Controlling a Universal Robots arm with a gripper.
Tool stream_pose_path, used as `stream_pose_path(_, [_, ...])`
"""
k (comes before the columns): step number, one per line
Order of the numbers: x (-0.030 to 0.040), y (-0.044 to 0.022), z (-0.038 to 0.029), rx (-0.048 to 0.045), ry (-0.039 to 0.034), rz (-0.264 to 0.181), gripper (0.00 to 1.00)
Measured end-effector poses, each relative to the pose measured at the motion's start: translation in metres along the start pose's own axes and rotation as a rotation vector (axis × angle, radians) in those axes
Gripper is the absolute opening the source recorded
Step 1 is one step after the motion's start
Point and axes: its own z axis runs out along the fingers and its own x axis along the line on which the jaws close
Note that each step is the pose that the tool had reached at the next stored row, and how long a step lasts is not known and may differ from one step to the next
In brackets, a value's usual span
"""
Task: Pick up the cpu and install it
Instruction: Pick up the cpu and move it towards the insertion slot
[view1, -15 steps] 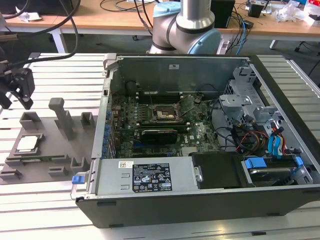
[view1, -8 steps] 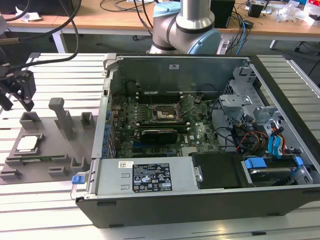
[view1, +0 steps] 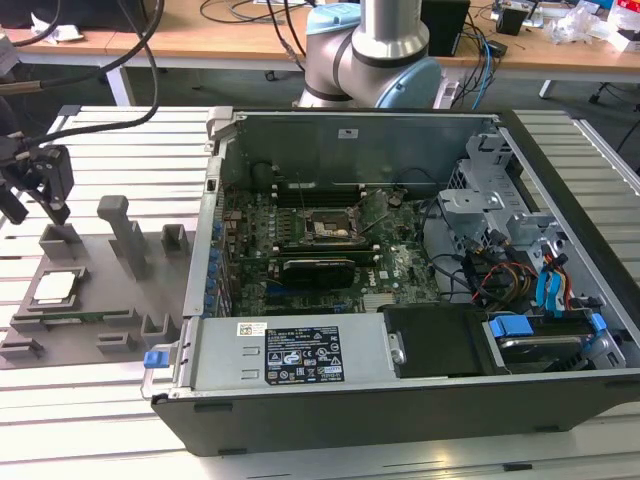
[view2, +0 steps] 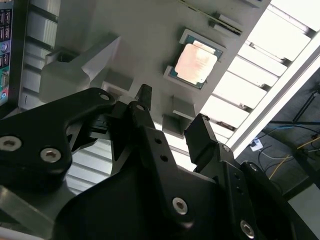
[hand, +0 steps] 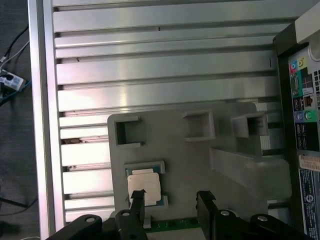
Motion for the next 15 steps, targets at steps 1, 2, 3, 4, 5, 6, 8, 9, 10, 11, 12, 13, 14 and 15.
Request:
stream_pose_path(1, [0.0000,-0.0001,0.0016,0.0000,0.0001,0.000,0.55])
stream_pose_path(2, [0.0001,-0.0002,0.0038,0.0001,0.0001,0.000,0.55])
stream_pose_path(3, [0.0002,-0.0002,0.0049,0.0001,0.0001,0.000,0.55])
stream_pose_path(4, [0.0006,-0.0001,0.0053,0.0039,-0.0001,0.000,0.55])
stream_pose_path(5, [0.0007,-0.0003,0.0055,0.0222,-0.0016,-0.001,0.55])
stream_pose_path(6, [0.0009,-0.0003,0.0055,0.0418,-0.0029,-0.005,0.55])
stream_pose_path(8, [0.0018,-0.0005,0.0067,0.0472,-0.0025,-0.041,0.55])
stream_pose_path(9, [0.0026,-0.0005,0.0074,0.0467,-0.0022,-0.059,0.55])
stream_pose_path(10, [0.0039,-0.0005,0.0079,0.0464,-0.0022,-0.067,0.55])
stream_pose_path(11, [0.0054,-0.0008,0.0082,0.0464,-0.0019,-0.072,0.55])
stream_pose_path(12, [0.0069,-0.0009,0.0086,0.0463,-0.0019,-0.073,0.55])
stream_pose_path(13, [0.0080,-0.0011,0.0091,0.0463,-0.0019,-0.074,0.55])
stream_pose_path(14, [0.0085,-0.0014,0.0099,0.0461,-0.0020,-0.074,0.55])
stream_pose_path(15, [0.0087,-0.0015,0.0104,0.0462,-0.0019,-0.074,0.55])
